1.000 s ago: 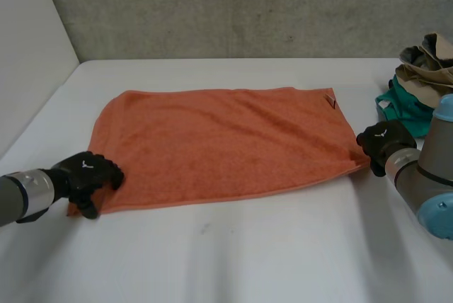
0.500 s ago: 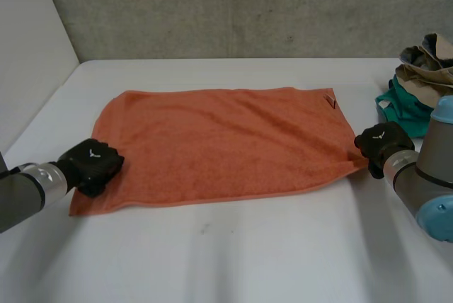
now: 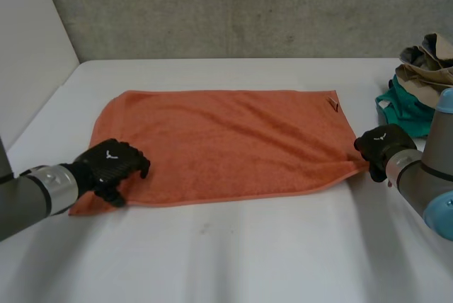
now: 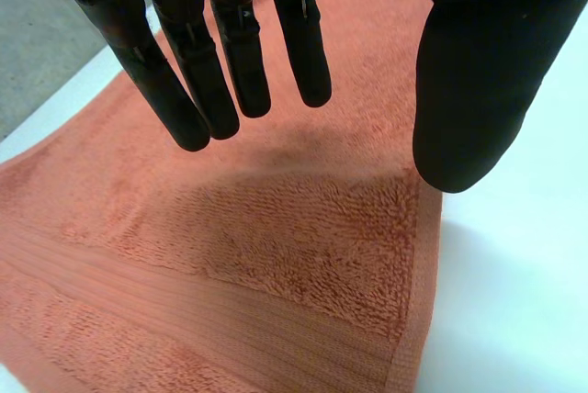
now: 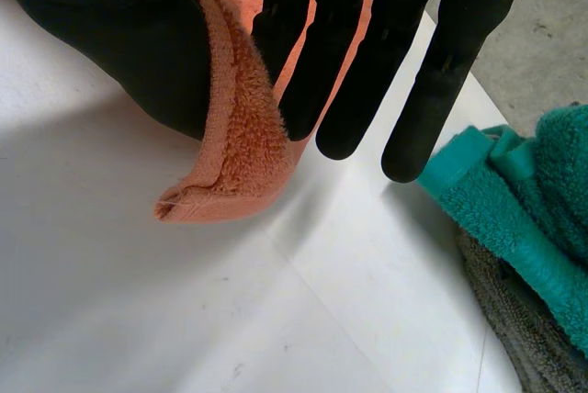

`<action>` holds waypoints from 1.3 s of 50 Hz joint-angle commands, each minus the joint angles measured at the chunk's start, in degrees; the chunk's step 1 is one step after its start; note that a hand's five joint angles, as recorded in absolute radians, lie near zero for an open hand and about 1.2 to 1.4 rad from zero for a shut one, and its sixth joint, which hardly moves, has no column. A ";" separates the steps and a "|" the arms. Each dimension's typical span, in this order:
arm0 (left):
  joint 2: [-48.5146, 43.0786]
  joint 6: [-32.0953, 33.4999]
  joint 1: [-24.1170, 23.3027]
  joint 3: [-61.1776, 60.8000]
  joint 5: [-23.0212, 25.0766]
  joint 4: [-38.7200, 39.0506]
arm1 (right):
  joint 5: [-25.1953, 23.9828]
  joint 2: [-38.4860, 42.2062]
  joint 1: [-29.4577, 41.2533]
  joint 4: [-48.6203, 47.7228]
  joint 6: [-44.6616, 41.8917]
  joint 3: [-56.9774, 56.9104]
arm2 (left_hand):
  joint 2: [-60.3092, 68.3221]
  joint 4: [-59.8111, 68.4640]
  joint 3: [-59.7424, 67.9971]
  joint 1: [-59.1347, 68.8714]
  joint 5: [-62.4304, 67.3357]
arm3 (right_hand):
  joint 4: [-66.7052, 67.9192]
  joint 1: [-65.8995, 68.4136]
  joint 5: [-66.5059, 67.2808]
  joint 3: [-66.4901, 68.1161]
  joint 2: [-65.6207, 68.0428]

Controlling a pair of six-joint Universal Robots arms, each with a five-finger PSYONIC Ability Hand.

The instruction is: Fold the laundry.

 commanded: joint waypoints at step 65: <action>-18.24 3.65 -13.00 40.20 -27.18 -2.50 | 0.00 9.26 -2.26 1.22 -16.08 -18.56 | 45.73 45.60 45.42 45.20 46.14 | 11.47 15.15 11.99 11.99 12.70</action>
